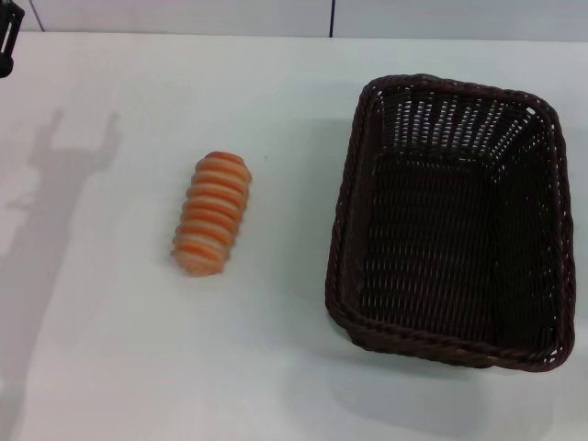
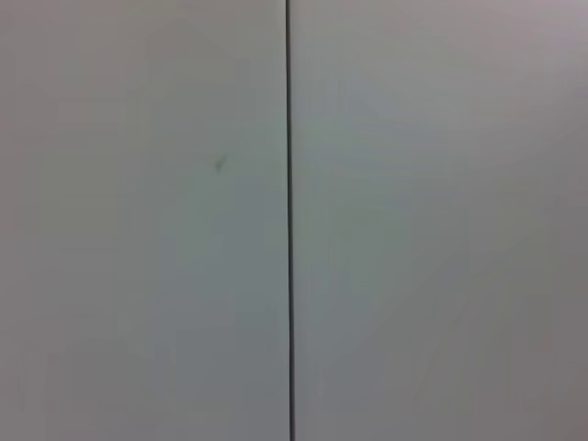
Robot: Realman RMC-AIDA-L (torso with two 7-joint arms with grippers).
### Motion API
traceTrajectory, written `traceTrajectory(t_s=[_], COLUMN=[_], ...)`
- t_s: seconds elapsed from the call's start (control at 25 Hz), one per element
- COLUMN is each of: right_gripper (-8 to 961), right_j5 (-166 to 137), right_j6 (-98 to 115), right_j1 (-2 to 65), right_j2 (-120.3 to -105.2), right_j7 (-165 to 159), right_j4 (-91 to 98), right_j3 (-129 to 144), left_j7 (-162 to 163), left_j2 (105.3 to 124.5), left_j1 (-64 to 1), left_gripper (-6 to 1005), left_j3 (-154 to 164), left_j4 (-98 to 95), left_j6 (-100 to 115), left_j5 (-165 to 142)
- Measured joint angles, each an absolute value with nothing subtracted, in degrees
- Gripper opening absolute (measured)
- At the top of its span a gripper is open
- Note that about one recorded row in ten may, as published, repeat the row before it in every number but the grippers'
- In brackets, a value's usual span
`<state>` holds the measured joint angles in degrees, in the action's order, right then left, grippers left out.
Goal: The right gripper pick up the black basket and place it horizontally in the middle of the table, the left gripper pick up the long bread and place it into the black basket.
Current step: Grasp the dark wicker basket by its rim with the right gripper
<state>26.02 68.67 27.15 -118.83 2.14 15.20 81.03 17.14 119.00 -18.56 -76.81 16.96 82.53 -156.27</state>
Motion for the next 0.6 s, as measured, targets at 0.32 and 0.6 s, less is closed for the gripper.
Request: traceTrajectory(t_s=[0.32,0.6], right_gripper=[707,708], right_j5=[26.0,26.0], right_j6=[68.6,68.6], right_j1=[27.0,26.7], right_j2=[-118.83,-118.83], right_j7=[2.2,2.1], right_j4=[15.2,15.4], right_j3=[81.0,81.0], left_j7=[17.2,17.2], left_j2=[119.00,118.92], left_j1=[-18.5,-18.6], left_gripper=[800,800], left_j3=[-76.8,-76.8], left_j4=[17.0,17.0], left_j6=[82.5,82.6], left_j5=[-156.3,-156.3])
